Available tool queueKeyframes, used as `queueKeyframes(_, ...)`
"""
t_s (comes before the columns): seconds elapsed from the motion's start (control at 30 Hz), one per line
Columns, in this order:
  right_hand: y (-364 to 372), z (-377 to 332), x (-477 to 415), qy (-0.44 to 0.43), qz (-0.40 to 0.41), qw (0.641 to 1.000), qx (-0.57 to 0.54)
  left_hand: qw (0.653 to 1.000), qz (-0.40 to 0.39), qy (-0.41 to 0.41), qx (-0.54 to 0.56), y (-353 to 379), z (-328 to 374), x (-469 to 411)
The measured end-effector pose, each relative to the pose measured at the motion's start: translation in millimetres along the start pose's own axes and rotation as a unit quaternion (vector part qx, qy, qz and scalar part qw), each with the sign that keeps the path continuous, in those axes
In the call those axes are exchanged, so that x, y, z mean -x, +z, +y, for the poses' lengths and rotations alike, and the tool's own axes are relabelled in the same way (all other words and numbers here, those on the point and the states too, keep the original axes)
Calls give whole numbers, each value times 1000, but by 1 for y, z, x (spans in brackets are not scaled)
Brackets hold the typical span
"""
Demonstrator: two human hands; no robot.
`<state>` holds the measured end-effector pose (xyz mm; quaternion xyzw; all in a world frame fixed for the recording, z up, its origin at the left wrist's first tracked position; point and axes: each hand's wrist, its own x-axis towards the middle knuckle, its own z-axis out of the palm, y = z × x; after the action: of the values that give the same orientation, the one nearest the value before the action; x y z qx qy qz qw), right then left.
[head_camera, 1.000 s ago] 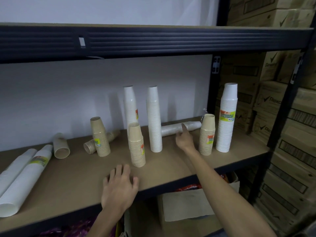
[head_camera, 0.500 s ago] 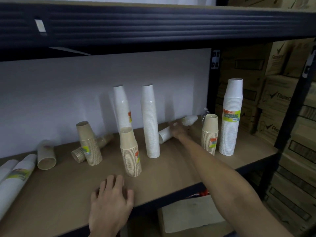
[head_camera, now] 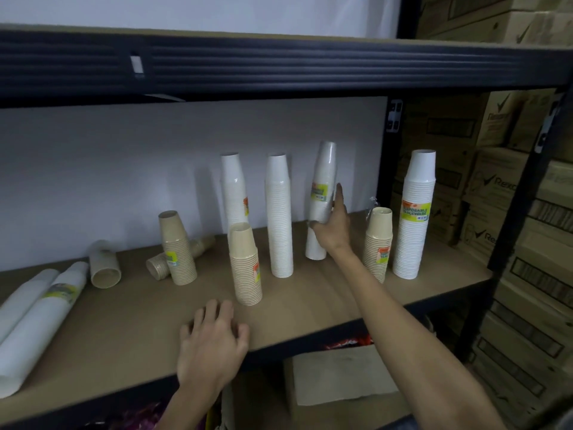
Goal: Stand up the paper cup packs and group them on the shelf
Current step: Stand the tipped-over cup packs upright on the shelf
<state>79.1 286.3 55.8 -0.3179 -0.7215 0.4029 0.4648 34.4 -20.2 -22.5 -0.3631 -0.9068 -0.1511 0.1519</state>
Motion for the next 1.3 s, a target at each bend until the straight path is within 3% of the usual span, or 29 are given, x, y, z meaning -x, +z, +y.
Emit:
queueKeyframes(0.13, -8, 1, 27, -9, -20, 1000, 14, 1000, -4, 5, 16, -3, -1, 1)
queueKeyframes(0.33, -11, 11, 44, 43, -47, 998, -15, 1000, -21, 2, 21, -4, -1, 0)
queueKeyframes(0.63, -6, 23, 69, 126, -87, 987, 43, 998, -62, 17, 12, -11, -6, -2)
queueKeyframes(0.73, -11, 11, 97, 157, -26, 986, 55, 995, -85, 27, 35, -14, -15, 0)
queueKeyframes(0.83, -11, -9, 152, 83, 48, 995, 31, 995, -86, 19, 49, -19, -32, 6)
queueKeyframes(0.9, -3, -32, 191, 61, 3, 998, 5, 996, -79, 0, 50, -25, -53, 10)
queueKeyframes(0.97, 15, -50, 218, 40, -99, 994, 5, 994, -85, -33, 67, -33, -77, 13)
queueKeyframes(1.1, 76, -82, 232, -10, -310, 949, 52, 974, -96, -108, 174, -58, -121, 8)
queueKeyframes(1.2, 125, -95, 228, -1, -340, 937, 79, 974, -116, -117, 156, -69, -148, 5)
queueKeyframes(1.3, 165, -99, 221, 33, -287, 955, 72, 977, -134, -102, 131, -66, -167, 4)
